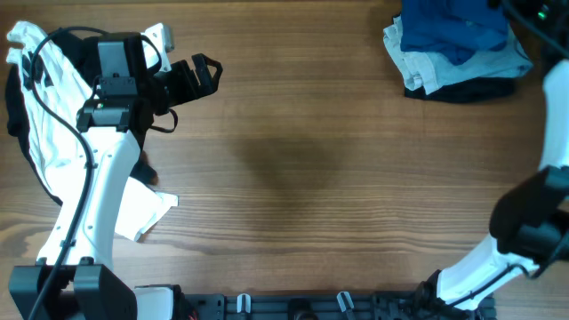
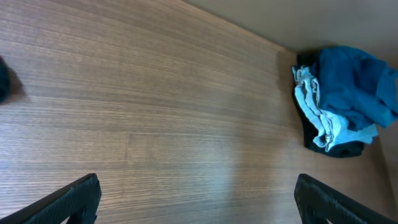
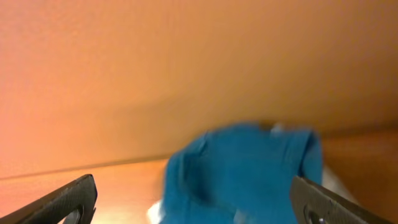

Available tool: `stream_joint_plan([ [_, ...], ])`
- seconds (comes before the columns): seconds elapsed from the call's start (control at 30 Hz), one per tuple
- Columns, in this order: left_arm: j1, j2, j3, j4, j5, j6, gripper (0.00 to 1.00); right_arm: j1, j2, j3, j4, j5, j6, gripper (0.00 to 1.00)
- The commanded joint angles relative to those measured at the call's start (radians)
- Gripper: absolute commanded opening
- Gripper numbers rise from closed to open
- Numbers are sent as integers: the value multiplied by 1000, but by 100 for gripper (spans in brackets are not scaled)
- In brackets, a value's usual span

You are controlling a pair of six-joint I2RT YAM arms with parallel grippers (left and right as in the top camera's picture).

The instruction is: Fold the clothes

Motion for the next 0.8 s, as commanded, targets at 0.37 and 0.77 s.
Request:
stream_joint_plan([
  [0.37, 3, 8, -4, 1, -54, 6, 100, 60, 593, -2, 164, 286, -136, 100],
  [0.77, 3, 8, -4, 1, -54, 6, 100, 53, 352, 3, 24, 310, -139, 100],
])
